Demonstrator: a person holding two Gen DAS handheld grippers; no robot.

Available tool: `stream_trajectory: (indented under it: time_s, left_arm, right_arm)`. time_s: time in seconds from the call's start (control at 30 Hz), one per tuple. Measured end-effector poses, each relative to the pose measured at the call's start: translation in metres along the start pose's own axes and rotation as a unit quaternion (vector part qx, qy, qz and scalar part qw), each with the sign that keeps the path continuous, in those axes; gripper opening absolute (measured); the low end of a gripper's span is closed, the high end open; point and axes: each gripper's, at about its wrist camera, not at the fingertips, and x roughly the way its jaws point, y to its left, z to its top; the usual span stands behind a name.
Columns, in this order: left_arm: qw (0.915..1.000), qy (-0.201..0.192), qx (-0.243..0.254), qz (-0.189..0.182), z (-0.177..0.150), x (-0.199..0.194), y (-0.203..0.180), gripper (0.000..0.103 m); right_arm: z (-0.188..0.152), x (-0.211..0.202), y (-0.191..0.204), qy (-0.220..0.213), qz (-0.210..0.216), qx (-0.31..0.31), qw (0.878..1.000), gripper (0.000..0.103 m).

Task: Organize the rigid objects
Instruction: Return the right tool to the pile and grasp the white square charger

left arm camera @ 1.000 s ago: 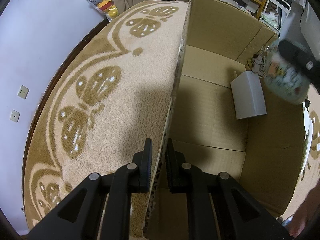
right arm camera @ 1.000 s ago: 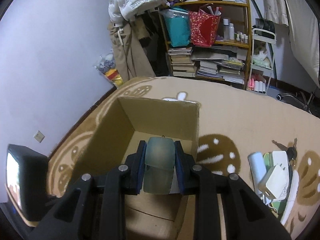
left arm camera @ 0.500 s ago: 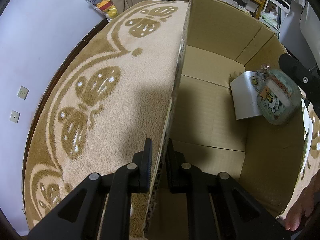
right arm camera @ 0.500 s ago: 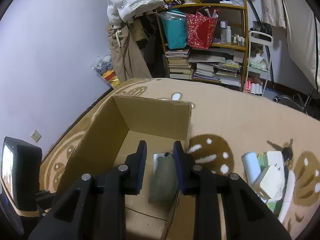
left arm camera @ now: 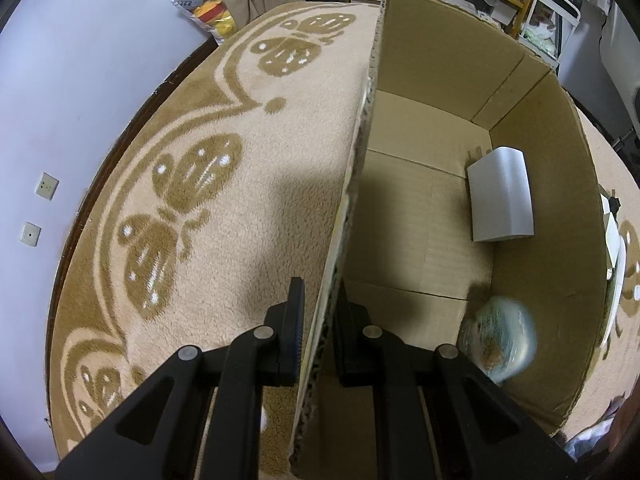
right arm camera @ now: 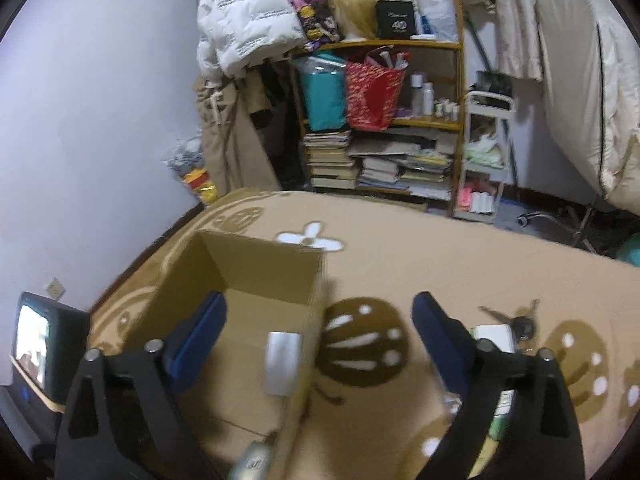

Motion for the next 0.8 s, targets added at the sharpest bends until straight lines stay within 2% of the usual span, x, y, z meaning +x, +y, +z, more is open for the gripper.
stream_trajectory:
  time_s: [0.43, 0.8]
  left_arm:
    - [1.0000, 0.001, -0.001, 0.000, 0.000, 0.000, 0.000, 0.011]
    - [1.0000, 0.002, 0.002, 0.006, 0.000, 0.001, 0.001, 0.012]
  right_arm:
    - [-0.015, 0.014, -0.064, 0.036, -0.055, 0.002, 0.998, 0.103]
    - [-0.057, 0.037, -0.104, 0.066, -0.081, 0.027, 0.994, 0.103]
